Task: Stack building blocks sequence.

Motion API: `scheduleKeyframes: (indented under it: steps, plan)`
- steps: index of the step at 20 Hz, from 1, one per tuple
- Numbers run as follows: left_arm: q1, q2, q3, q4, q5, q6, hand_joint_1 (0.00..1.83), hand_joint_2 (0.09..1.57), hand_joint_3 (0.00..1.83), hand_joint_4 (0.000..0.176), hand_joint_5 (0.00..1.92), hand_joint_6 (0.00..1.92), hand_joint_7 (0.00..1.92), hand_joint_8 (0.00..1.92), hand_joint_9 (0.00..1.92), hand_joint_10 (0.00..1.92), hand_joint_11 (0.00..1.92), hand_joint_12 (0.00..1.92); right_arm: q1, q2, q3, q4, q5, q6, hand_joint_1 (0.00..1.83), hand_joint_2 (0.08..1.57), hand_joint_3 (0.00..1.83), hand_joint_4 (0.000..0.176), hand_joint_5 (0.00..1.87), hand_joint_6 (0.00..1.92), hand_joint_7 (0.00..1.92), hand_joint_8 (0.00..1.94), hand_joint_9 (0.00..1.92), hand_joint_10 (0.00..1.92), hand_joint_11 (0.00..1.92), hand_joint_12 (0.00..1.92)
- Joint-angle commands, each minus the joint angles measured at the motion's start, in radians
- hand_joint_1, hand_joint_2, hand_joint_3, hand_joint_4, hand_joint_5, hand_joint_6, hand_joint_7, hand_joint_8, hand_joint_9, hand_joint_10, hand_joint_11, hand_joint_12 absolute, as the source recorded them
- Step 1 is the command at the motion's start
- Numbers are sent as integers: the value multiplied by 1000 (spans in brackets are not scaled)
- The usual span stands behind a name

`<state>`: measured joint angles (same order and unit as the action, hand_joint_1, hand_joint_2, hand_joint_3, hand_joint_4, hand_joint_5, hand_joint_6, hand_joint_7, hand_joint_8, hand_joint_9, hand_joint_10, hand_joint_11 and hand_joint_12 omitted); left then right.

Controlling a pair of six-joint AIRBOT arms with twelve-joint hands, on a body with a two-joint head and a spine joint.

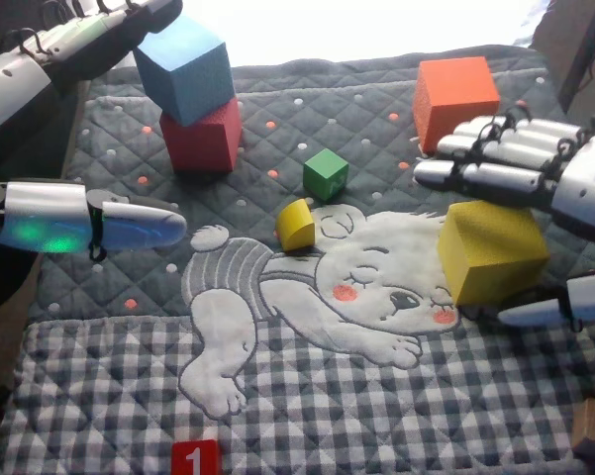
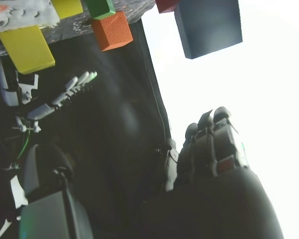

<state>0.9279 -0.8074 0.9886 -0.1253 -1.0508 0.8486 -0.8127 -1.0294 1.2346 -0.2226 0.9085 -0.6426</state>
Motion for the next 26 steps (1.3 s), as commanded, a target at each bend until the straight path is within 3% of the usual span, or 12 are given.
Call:
scheduleKeyframes:
  steps: [1,5,6,7,8,9,12,15,20,22,24,26]
  plan:
    - [-8,-3,1,-15,-128,-4,725,826,0,176,0,0,0,0,0,0,0,0,20,-4,13,34,93,7,868,966,7,144,87,3,91,8,90,16,131,66]
    - [-2,-9,4,-19,-128,-9,732,833,3,176,0,0,0,0,0,0,0,0,22,-42,51,35,68,48,900,977,1,155,227,8,327,15,395,37,358,211]
    - [-1,-10,4,-19,-128,-10,739,836,4,176,0,0,0,0,0,0,0,0,22,-44,54,35,63,51,1003,1005,1,87,419,26,636,14,786,78,619,650]
    - [-1,-12,5,-19,-127,-10,725,832,1,176,0,0,0,0,0,0,0,0,22,-44,56,35,61,53,1311,1088,0,0,743,5,998,730,1149,189,827,1206]
    - [1,-13,5,-20,-125,-10,725,832,1,176,0,0,0,0,0,0,0,0,22,-44,57,35,62,56,1311,1088,0,0,743,5,998,730,1149,189,827,1206]
    - [4,-14,6,-23,-125,-10,713,831,1,176,0,0,0,0,0,0,1,0,25,-43,58,35,62,59,1372,1076,0,0,913,627,1107,705,1077,941,862,1333]
    - [18,-15,7,-32,-128,-12,735,835,2,176,0,0,0,0,0,0,0,0,47,-33,59,35,109,82,1253,1146,1,0,910,861,961,1273,929,1333,840,1762]
    - [23,-16,7,-34,-122,-15,738,832,0,176,0,0,0,0,0,0,0,0,102,-3,59,35,181,96,1247,1174,0,0,920,780,866,1443,846,1505,825,1784]
    - [28,-29,15,-37,-115,-25,753,847,5,176,0,0,0,0,0,0,1,0,263,-1,121,84,172,31,1258,1080,1,0,967,888,1161,807,1177,635,975,1214]
    - [28,-36,22,-37,-110,-34,759,853,7,176,0,0,0,0,0,0,0,0,337,-29,167,110,107,-13,1373,1047,6,0,1000,727,1166,696,1167,905,1019,1119]
    - [28,-41,25,-37,-105,-37,760,854,5,176,0,0,0,0,0,0,0,0,390,-64,222,117,34,-19,1272,1058,4,0,1030,768,1189,769,1227,488,1053,998]
    - [26,-44,31,-35,-100,-42,774,858,5,176,0,0,0,0,0,0,12,6,435,-114,285,118,-54,-23,1387,1038,0,0,1104,704,1151,566,1142,959,964,1077]
